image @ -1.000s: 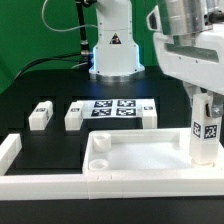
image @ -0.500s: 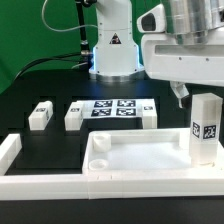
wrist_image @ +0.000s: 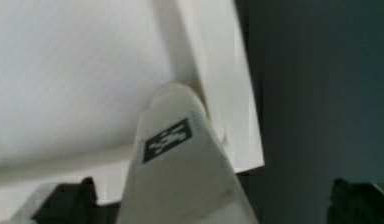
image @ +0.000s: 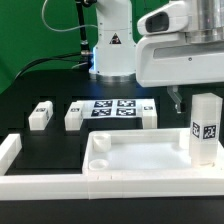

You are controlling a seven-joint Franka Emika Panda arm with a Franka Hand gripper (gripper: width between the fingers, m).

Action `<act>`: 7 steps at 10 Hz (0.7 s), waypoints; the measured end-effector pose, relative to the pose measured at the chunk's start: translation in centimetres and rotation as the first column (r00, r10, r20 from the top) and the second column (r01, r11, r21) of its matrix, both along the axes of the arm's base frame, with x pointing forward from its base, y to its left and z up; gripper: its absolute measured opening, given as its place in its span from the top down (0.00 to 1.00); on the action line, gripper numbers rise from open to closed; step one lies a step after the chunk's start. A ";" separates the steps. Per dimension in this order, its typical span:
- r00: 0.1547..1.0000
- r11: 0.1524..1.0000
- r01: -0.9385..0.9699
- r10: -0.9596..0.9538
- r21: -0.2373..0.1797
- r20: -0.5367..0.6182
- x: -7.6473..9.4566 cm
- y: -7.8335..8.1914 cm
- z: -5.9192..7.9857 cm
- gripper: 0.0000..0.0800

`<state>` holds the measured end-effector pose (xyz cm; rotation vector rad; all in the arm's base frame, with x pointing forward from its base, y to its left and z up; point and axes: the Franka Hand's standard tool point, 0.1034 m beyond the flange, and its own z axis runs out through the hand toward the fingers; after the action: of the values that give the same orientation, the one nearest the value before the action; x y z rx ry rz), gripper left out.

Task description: Assemble desk

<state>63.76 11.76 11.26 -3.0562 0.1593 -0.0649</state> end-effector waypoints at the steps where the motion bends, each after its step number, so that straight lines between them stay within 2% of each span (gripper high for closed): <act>1: 0.974 0.974 -0.223 0.224 -0.035 0.020 0.2 -0.2 0.1 0.19; 2: 0.949 0.948 -0.314 0.315 -0.042 0.023 0.2 -0.3 0.0 0.19; 3: 0.956 0.956 -0.291 0.292 -0.037 0.023 0.2 -0.2 0.0 0.19; 5: 0.969 0.969 -0.245 0.246 -0.029 0.021 0.1 -0.1 0.0 0.53; 6: 0.987 0.987 -0.160 0.160 -0.022 0.016 0.1 -0.1 0.0 0.53; 7: 0.996 0.996 -0.090 0.090 -0.021 0.011 0.1 -0.4 -0.1 0.63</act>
Offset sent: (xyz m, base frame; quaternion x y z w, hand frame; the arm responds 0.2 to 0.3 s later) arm 0.0000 0.0000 0.0000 0.0000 0.0000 0.0000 1.0000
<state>63.90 11.38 11.20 -3.0778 0.0199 -0.0803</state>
